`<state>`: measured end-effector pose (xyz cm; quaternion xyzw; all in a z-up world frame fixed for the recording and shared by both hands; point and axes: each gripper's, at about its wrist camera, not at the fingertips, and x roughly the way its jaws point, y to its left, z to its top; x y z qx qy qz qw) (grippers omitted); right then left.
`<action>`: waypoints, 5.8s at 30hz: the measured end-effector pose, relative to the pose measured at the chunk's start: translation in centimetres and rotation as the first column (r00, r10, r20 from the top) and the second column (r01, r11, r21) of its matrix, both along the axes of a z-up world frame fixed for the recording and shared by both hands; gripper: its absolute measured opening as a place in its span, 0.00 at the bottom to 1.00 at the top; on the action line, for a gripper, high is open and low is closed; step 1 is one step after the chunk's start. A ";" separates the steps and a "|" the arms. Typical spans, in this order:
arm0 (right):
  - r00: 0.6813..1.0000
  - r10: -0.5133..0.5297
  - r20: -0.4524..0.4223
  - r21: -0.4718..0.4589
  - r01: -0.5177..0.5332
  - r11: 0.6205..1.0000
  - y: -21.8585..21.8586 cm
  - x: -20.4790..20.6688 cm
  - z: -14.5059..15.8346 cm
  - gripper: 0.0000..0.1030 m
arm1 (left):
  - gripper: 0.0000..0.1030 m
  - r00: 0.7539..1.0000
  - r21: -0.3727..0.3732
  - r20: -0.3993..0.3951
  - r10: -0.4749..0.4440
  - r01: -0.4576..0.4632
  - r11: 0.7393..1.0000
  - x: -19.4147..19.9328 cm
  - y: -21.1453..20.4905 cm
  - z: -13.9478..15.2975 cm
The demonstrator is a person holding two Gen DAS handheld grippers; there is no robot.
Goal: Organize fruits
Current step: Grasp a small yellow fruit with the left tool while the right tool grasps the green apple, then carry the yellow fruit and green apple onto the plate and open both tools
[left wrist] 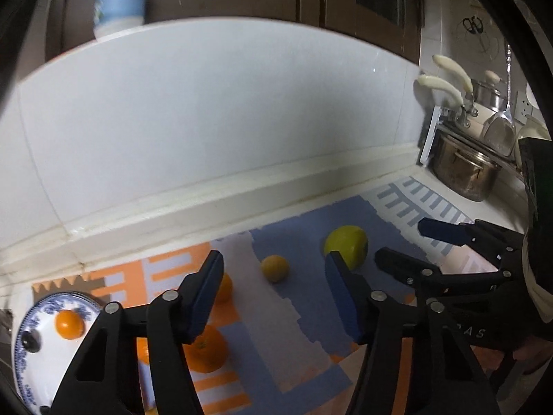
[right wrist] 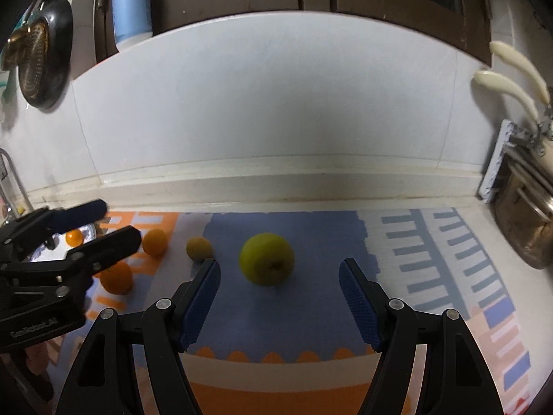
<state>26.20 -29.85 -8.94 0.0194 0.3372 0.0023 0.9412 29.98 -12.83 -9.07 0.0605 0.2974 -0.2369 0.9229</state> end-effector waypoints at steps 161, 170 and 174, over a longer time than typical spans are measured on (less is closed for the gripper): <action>0.745 0.578 -0.332 0.161 -0.559 0.814 30.1 7.3 -3.5 0.50 | 0.27 0.890 0.090 -0.230 0.393 -0.383 0.919 -0.4 27.3 -4.4; 0.757 0.585 -0.290 0.132 -0.574 0.808 30.1 6.7 -2.3 0.50 | 0.37 0.887 0.070 -0.229 0.401 -0.396 0.915 -1.3 27.3 -3.3; 0.779 0.577 -0.247 0.087 -0.575 0.814 29.5 5.7 -0.9 0.51 | 0.42 0.893 0.066 -0.186 0.410 -0.405 0.912 -2.7 26.9 -1.8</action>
